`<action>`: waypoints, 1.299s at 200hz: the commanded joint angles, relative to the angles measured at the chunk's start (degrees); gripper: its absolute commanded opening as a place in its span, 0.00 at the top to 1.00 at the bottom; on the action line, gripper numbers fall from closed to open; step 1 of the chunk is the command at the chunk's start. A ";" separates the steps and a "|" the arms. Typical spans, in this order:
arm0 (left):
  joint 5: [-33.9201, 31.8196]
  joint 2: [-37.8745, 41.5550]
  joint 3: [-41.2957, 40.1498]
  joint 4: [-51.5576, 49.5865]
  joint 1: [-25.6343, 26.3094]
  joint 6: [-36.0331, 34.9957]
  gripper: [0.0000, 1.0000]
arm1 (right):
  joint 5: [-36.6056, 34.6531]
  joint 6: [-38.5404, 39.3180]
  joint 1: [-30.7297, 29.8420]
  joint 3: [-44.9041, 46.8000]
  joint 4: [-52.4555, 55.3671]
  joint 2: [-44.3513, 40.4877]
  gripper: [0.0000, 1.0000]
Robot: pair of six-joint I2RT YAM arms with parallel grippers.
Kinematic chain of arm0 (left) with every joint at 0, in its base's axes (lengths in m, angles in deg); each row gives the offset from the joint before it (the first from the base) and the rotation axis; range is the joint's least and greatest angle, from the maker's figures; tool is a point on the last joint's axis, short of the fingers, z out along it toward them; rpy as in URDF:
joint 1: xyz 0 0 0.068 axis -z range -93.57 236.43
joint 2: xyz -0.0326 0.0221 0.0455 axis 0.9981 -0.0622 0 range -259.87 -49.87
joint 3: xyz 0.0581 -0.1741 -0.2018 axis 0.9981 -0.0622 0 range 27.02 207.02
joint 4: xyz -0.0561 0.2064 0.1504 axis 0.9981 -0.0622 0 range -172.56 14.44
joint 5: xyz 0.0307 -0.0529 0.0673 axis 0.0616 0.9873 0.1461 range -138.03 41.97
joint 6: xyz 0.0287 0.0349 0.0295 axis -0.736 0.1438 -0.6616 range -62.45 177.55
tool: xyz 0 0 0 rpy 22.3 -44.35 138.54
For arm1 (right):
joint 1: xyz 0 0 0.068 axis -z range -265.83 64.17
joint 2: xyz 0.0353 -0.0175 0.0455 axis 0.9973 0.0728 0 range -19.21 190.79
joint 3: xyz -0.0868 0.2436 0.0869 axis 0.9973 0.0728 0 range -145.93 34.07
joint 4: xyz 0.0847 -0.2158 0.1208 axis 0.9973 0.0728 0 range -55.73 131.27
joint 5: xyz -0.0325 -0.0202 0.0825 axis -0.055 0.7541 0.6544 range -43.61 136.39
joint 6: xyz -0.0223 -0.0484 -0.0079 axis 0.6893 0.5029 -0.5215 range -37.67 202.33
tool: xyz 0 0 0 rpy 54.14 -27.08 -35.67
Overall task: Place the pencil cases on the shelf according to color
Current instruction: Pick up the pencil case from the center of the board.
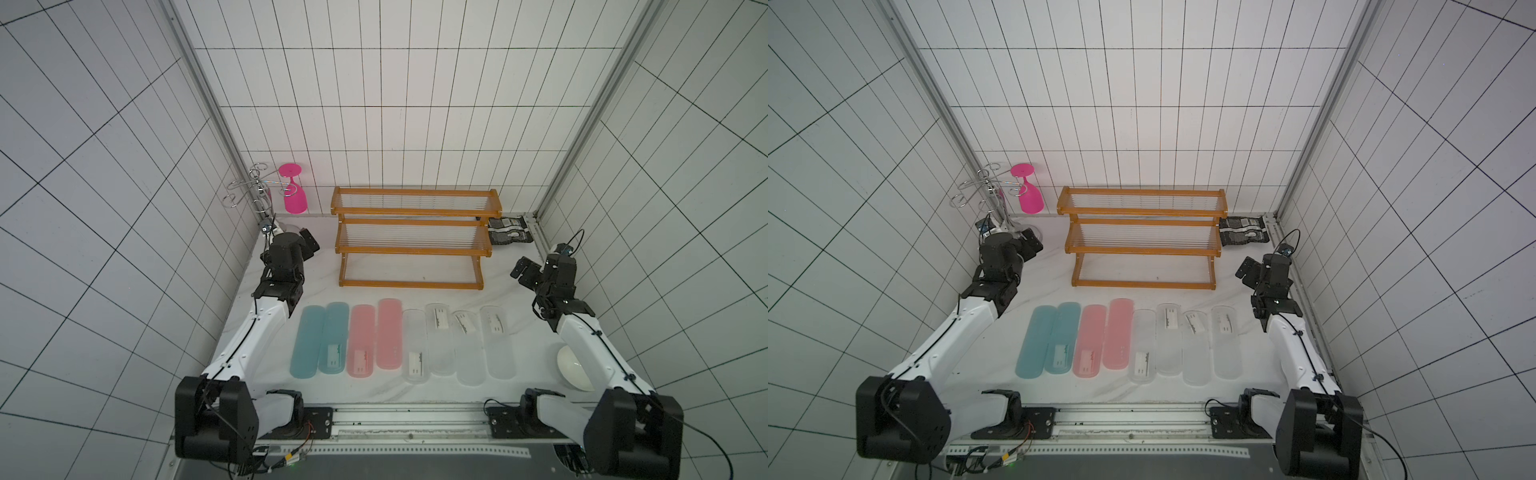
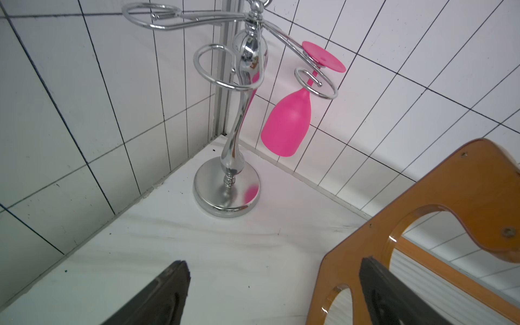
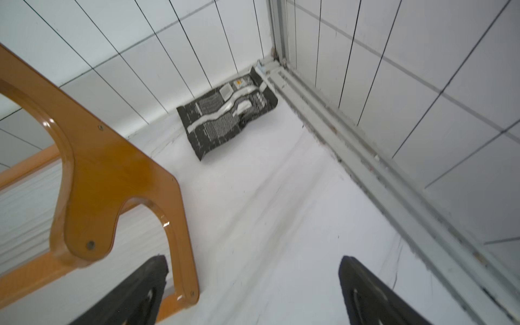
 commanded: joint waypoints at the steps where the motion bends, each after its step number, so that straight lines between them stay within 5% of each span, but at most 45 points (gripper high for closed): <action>1: 11.18 0.48 2.43 -13.16 1.47 3.97 0.02 | 3.31 -6.07 -1.85 0.75 18.42 -4.23 0.01; 42: 16.83 2.18 6.57 -24.67 4.07 1.60 0.02 | 1.21 -10.26 -11.72 -1.78 31.94 -8.39 0.00; 78: 20.43 6.58 4.21 -24.43 4.26 5.55 0.02 | -5.99 -14.25 -21.60 -4.46 41.64 -5.28 0.00; 108: 25.11 8.09 2.39 -22.90 5.08 7.91 0.02 | -4.42 -17.98 -24.93 -1.51 41.84 -5.26 0.01; 260: 25.23 7.75 -0.03 -20.85 5.61 4.46 0.02 | -1.90 -20.75 -26.86 3.92 40.63 5.20 0.01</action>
